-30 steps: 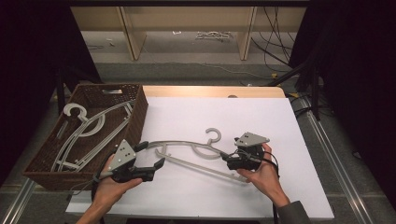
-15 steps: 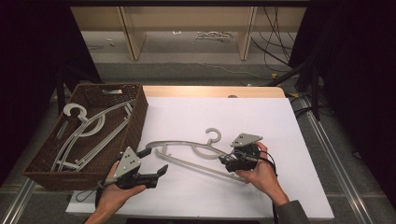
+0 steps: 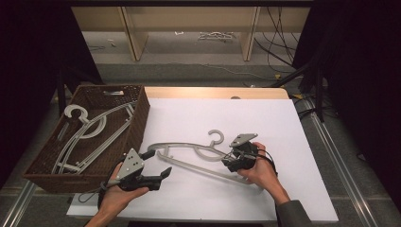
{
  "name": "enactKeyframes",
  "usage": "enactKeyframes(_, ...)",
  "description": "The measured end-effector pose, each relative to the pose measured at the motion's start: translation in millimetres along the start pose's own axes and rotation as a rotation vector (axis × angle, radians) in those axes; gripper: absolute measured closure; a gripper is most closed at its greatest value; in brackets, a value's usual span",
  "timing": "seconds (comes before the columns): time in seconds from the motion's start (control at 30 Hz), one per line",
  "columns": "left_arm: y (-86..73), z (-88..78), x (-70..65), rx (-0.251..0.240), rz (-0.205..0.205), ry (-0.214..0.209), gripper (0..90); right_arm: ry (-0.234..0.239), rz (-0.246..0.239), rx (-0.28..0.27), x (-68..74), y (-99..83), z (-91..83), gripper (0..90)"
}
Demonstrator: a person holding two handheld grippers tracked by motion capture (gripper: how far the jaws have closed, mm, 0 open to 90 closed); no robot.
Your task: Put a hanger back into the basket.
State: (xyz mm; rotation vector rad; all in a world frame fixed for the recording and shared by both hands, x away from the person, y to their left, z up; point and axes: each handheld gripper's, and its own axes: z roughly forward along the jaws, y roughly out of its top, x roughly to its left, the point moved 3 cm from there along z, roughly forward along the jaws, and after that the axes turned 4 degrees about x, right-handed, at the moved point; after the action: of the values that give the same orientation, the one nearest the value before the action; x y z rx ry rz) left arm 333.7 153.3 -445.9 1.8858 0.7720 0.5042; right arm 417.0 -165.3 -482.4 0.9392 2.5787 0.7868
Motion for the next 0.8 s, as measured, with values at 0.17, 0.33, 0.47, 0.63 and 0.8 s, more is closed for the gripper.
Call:
enactKeyframes(0.17, 0.0, -0.1, -0.4, 0.002, 0.000, -0.001, 19.3, 0.002, 0.004, 0.039, -5.5, -2.7, 5.3, 39.5)
enactKeyframes(0.33, 0.2, 0.5, -1.5, 0.001, 0.008, -0.006, 19.3, 0.008, 0.003, 0.067, -12.0, -3.9, 9.2, 41.9)
enactKeyframes(0.47, 0.1, 0.9, -1.6, 0.004, 0.006, -0.007, 19.3, 0.043, -0.005, 0.103, -12.1, -3.0, 11.3, 44.2)
enactKeyframes(0.63, -0.1, 1.0, -2.1, 0.004, 0.008, -0.012, 19.4, 0.058, -0.005, 0.125, -10.4, 0.9, 15.6, 46.7)
enactKeyframes(0.8, 0.0, 0.9, -2.2, 0.007, 0.020, -0.011, 19.6, 0.077, -0.016, 0.154, -10.4, 0.8, 19.3, 50.3)
